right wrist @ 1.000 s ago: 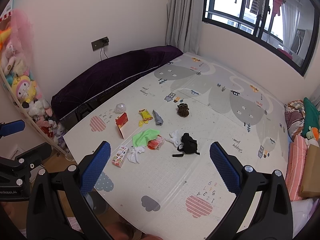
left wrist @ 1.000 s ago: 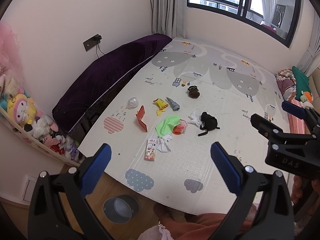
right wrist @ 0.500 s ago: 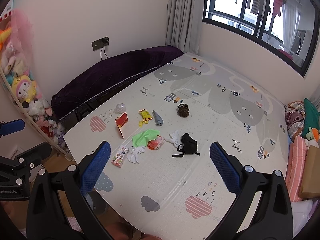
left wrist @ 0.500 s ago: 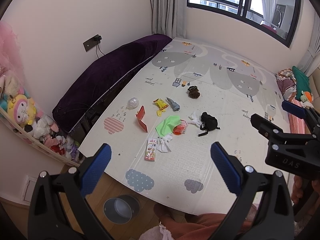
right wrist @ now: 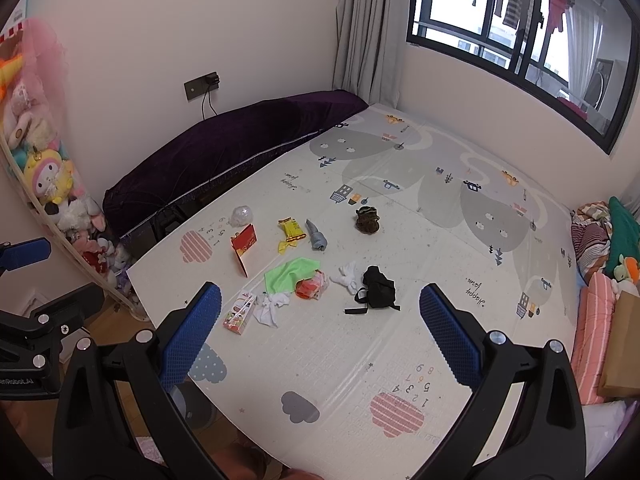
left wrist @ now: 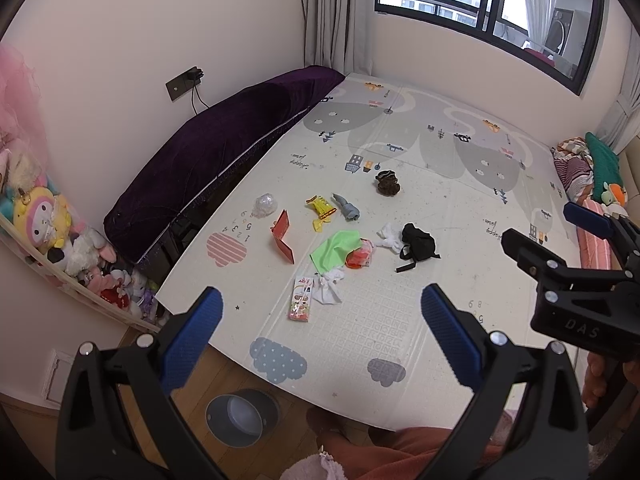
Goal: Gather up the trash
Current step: 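Grasp the Anchor milk carton with the left tool while the right tool grasps the white tissue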
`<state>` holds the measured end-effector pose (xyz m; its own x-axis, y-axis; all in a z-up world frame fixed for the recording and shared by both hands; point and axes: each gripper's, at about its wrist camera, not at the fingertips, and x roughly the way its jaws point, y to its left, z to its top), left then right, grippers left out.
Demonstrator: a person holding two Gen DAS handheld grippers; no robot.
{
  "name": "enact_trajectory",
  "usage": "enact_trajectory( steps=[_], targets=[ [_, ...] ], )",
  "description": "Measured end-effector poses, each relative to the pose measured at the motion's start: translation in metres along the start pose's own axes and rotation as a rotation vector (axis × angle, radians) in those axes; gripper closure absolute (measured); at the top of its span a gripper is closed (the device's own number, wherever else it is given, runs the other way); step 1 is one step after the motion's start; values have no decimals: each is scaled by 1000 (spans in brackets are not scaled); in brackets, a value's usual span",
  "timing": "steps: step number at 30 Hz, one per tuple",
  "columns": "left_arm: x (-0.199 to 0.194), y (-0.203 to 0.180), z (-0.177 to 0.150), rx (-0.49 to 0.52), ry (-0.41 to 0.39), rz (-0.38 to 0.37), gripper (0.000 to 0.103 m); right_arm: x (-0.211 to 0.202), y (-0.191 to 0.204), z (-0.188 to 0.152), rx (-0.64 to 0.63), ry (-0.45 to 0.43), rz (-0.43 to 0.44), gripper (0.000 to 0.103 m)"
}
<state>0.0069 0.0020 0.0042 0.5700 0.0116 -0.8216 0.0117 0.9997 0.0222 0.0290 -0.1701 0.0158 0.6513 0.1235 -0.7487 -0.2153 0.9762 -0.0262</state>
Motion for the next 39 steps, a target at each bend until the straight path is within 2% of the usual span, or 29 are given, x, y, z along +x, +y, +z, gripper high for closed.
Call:
enact_trajectory(
  steps=[7,14,18,22,30,39],
  targets=[
    [28,0,-4,-13,51,-17,4,24,-2,-7,11,37,14,6],
    [85,6,-15,-36,144,-3,4,85,0,-20,-12,122,36,6],
    [136,13,-25,-59,204,7,4,140,1,-35,-29,181,58,6],
    [198,17,-40,-73,273,12,4,207,-7,-54,-36,244,30,7],
    [318,18,-60,-110,310,-4,4,324,-26,-89,-18,287,23,7],
    [430,38,-114,-107,355,58,4,433,29,-139,-117,316,147,11]
  ],
)
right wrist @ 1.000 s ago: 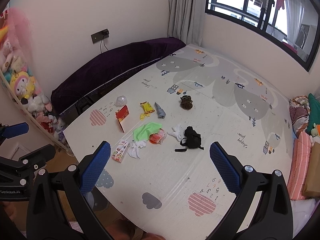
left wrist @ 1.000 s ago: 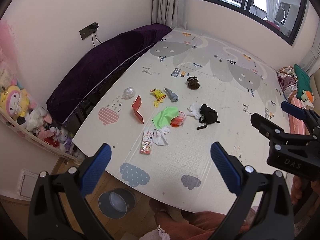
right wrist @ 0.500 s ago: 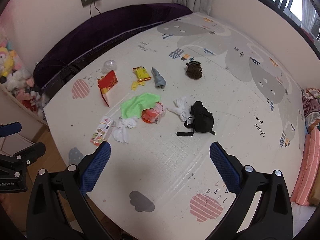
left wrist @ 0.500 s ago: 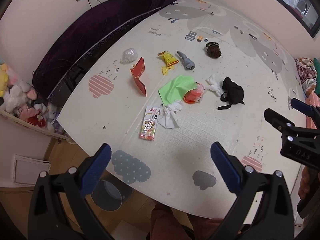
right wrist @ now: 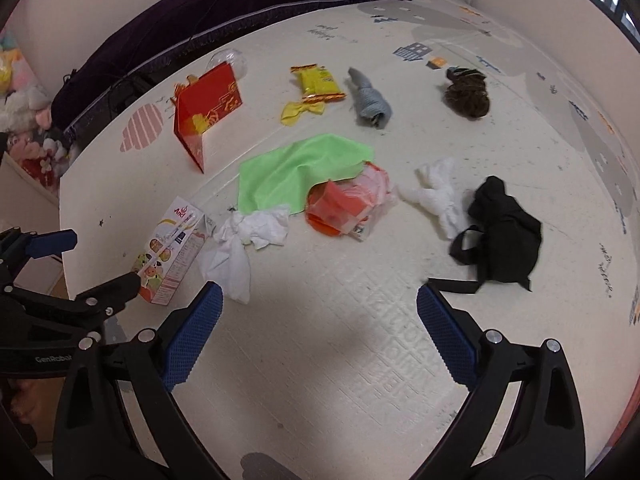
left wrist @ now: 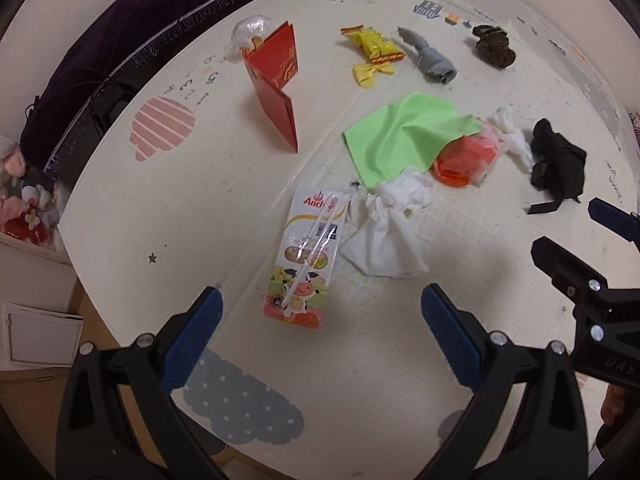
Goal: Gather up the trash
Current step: 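Grasp the Anchor milk carton with the left tool while the right tool grasps the white tissue, then carry carton and tissue to the grey bin and open both tools over it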
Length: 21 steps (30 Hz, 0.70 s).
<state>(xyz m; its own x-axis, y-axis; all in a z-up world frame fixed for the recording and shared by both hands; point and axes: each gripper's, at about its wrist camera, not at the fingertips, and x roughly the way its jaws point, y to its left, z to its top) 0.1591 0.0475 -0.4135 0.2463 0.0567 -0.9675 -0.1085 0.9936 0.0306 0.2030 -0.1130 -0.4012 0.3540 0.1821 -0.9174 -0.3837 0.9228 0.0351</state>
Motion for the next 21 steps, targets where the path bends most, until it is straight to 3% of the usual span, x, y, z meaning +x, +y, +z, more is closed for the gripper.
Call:
enact_trajectory(
  steps=[3,10,12,14,15,16,17,18,21],
  targets=[
    [34,10,-7,-2,5,19,4,32,16,-4,-31,17,41,18],
    [85,32,-17,21,-27,2,4,84,41,-9,-106,12,74,23],
    [94,34,-18,35,-42,-15,8,94,48,-10,-139,16,83,37],
    [99,35,-20,46,-53,-39,32,101,58,-12,-179,29,97,50],
    [100,35,-21,51,-61,-33,42,103,63,-14,-196,35,109,63],
    [99,35,-21,61,-79,-40,45,105,67,-15,-212,45,118,71],
    [97,34,-23,76,-92,-42,45,106,70,-17,-225,53,127,90],
    [96,34,-23,87,-106,-53,46,106,72,-18,-232,57,137,100],
    [91,35,-24,66,-123,-112,47,99,77,-21,-240,50,128,102]
  ],
)
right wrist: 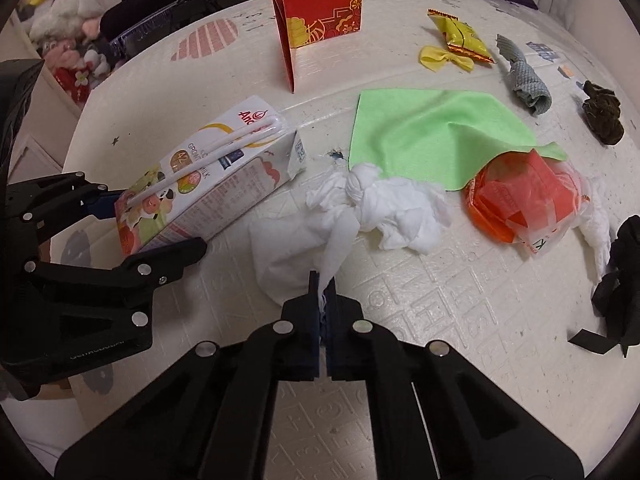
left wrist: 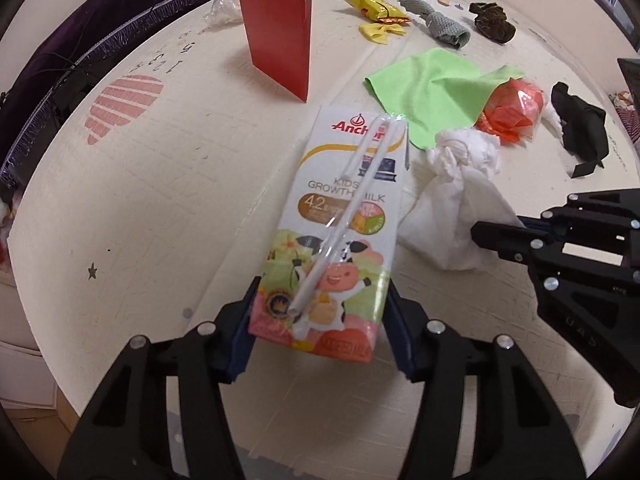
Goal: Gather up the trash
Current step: 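Carry carton and tissue to the grey bin and open both tools over it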
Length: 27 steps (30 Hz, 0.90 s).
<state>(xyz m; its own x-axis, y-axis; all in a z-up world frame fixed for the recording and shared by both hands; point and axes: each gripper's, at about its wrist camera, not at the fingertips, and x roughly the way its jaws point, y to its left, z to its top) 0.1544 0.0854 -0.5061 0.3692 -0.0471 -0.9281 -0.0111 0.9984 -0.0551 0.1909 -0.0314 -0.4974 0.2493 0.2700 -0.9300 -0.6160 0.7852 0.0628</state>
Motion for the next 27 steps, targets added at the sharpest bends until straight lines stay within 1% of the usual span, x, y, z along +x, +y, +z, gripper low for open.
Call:
enact_trajectory(
  steps=[2,5,9,13,17,20,23,27],
  targets=[
    [-6,-2,-1,1,-14,-15,48,-7,1,0,0,-6,-7,102],
    [-22,-4,-6,-1,-37,-15,48,-22,5,3,-11,-12,-21,102],
    [-55,5,-18,-68,-62,-9,48,-44,19,8,-62,-18,-28,102],
    [-93,29,-40,-158,-87,24,48,-65,50,16,-149,-22,-6,102],
    [-131,62,-73,-273,-103,75,48,-79,99,20,-256,-27,39,102],
    [-156,87,-105,-356,-107,128,48,-87,145,23,-344,-32,91,102],
    [-178,115,-144,-459,-102,179,48,-91,200,25,-439,-34,150,102],
    [-202,156,-209,-631,-80,255,48,-89,275,20,-577,-23,240,102]
  ],
)
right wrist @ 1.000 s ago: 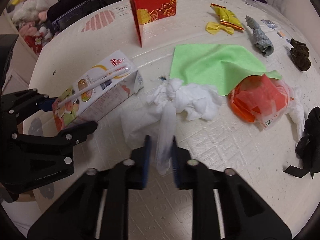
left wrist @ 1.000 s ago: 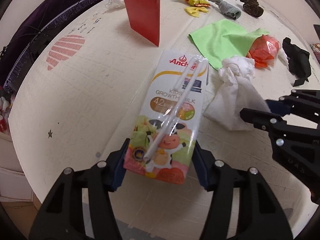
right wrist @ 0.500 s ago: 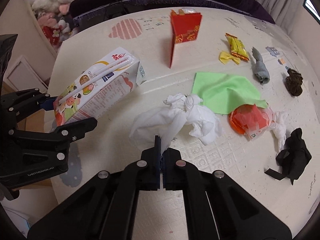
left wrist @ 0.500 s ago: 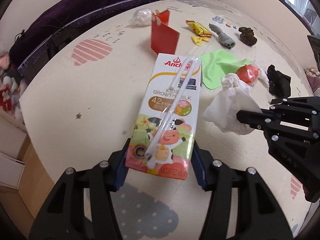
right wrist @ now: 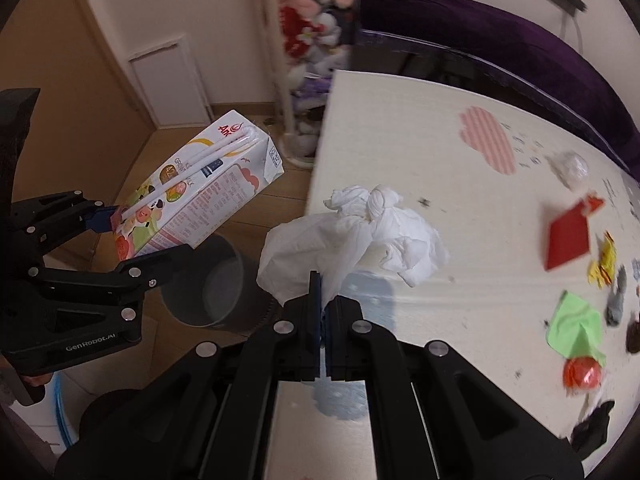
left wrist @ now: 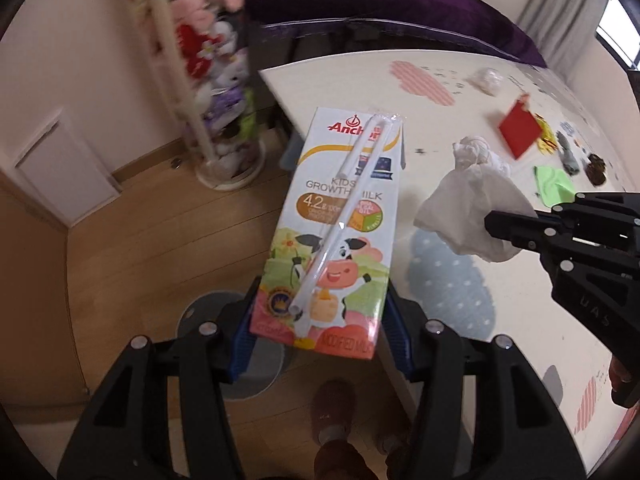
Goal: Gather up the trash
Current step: 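Carry carton and tissue to the grey bin and open both tools over it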
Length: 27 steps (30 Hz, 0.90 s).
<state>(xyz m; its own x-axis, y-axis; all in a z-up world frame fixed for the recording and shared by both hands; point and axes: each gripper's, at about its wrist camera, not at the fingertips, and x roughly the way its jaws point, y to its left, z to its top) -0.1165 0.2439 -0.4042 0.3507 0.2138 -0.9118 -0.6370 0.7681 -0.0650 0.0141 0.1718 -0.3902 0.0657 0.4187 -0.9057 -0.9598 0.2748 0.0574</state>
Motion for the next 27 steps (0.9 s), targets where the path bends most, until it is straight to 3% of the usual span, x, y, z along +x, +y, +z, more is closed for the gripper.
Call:
enact_trajectory(
  steps=[9,16,20,22,23,24,26,27],
  targets=[
    [-5,125,-85,-382,60,165,48,57,138,34,-320,64,175,102],
    [9,167,-144,-606,93,231,48,123,219,26,-533,150,263,102],
    [29,180,-161,-702,104,243,48,156,241,22,-584,181,287,102],
    [34,183,-167,-736,102,247,48,170,250,20,-593,188,275,97],
    [34,185,-173,-748,99,250,48,176,253,20,-592,195,278,87],
    [34,186,-177,-759,99,251,48,182,253,21,-584,198,277,68],
    [36,187,-181,-775,97,251,48,185,255,18,-569,191,274,47],
    [38,187,-182,-780,96,249,48,186,254,17,-565,185,271,45]
  ],
)
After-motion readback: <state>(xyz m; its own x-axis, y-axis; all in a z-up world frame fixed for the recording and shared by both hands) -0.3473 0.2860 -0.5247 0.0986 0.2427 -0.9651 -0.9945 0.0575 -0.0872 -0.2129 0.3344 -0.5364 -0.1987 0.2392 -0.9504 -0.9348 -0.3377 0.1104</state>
